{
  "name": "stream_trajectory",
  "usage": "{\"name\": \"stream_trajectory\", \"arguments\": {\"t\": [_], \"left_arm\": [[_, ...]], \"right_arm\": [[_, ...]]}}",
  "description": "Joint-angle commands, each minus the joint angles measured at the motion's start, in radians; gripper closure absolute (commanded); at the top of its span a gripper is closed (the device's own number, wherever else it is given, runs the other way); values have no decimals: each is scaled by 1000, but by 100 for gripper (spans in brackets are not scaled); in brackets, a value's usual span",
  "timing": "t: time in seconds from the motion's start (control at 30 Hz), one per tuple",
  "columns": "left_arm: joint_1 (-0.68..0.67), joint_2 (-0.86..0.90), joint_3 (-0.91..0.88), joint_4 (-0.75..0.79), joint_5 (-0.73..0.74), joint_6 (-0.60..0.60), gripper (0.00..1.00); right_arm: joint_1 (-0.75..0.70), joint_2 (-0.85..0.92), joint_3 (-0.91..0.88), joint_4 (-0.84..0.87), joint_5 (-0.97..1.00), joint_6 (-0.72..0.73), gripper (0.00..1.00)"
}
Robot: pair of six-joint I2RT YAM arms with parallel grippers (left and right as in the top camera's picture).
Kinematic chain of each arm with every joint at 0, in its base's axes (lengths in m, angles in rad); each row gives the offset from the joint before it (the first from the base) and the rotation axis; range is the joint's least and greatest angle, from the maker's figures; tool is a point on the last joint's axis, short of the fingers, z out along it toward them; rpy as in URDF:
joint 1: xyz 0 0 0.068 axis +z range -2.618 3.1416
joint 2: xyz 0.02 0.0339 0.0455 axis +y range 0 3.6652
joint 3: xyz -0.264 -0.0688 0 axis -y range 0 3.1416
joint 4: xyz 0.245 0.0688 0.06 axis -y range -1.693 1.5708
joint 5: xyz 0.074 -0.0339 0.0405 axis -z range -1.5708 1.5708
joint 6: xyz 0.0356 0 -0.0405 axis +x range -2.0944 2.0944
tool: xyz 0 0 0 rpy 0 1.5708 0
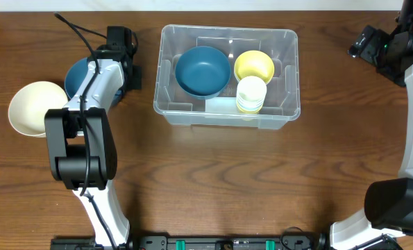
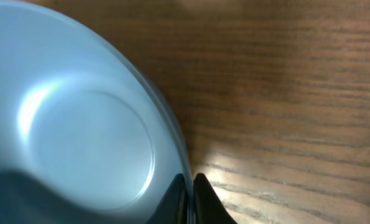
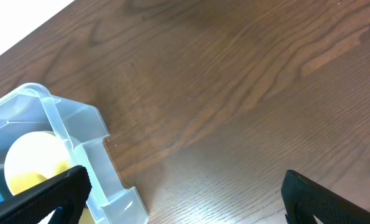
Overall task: Pack container
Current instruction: 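Move left gripper to the back blue bowl and grasp its rim, then carry the second blue bowl into the bin and stack it on the first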
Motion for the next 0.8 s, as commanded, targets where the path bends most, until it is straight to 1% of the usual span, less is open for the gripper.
{"name": "stream_trajectory", "arguments": {"t": [0.0, 0.23, 0.43, 0.47, 0.57, 0.67, 0.77], "left_arm": [[-6, -28, -8, -19, -3, -56, 94], [-32, -177, -8, -17, -3, -60, 94], [-69, -366, -8, -21, -1, -60, 94], [-79, -397, -8, -23, 10, -60, 94], [-122, -485, -8, -24, 104, -55, 94], [-204, -546, -8, -19, 196, 5, 94], [-315, -562, -8, -14, 200, 89, 94]], "right_arm": [[-4, -16, 13, 0, 3, 8, 1], [-4, -16, 13, 0, 3, 8, 1], [-4, -16, 13, 0, 3, 8, 1], [-4, -16, 13, 0, 3, 8, 1], [-4, -16, 13, 0, 3, 8, 1], [-4, -16, 13, 0, 3, 8, 1], [-4, -16, 13, 0, 3, 8, 1]]}}
